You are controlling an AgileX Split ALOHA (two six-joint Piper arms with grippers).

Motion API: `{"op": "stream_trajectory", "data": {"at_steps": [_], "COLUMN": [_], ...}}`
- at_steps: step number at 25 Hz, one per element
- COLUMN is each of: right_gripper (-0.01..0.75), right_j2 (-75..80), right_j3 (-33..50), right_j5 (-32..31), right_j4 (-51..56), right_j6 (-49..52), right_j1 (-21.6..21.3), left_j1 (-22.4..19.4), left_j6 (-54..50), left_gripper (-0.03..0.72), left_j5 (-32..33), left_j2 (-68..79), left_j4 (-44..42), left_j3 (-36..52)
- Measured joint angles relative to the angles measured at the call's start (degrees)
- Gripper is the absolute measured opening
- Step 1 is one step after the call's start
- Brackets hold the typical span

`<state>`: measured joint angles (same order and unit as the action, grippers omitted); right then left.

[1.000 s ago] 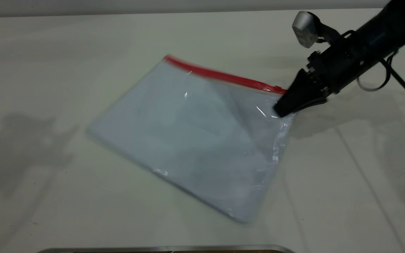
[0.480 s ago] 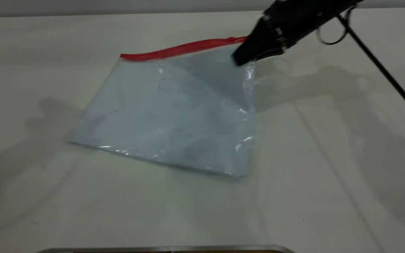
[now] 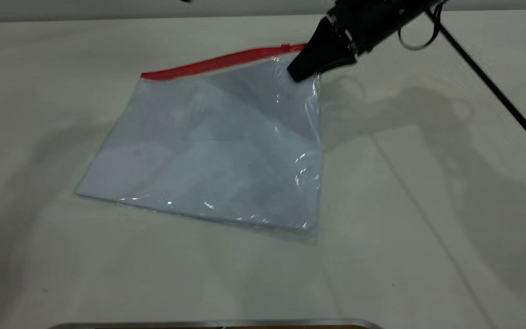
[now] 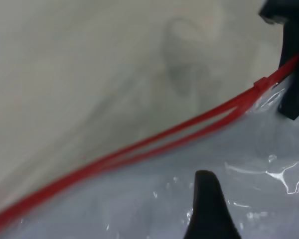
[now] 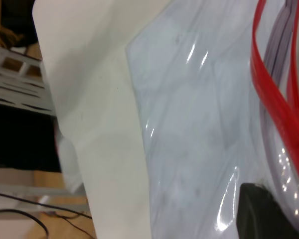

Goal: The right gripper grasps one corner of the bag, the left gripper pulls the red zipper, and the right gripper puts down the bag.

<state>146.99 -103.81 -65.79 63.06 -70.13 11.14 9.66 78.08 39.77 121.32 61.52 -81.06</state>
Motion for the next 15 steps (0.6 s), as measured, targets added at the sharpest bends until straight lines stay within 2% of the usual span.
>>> {"op": "stream_trajectory", "data": {"at_steps": [5,15], "right_gripper": [0.033,0.033], "right_j2": [-1.8,-1.8], "right_j3": [0.0,0.0], "right_j5": [-0.7,-0.7], "right_j4": [-1.0,-1.4], "right_j6": [-0.6,-0.6], "right_j1": [0.0,0.0], "left_j1": [1.5,7.6], "left_j6": [2.6,2.8], "left_gripper": [0.550,0.548], "left_j5": [7.9,9.8], "left_j2": [9.5,17.2], "left_j4": [1.6,1.6], "left_j3": [-10.2,-21.6]}}
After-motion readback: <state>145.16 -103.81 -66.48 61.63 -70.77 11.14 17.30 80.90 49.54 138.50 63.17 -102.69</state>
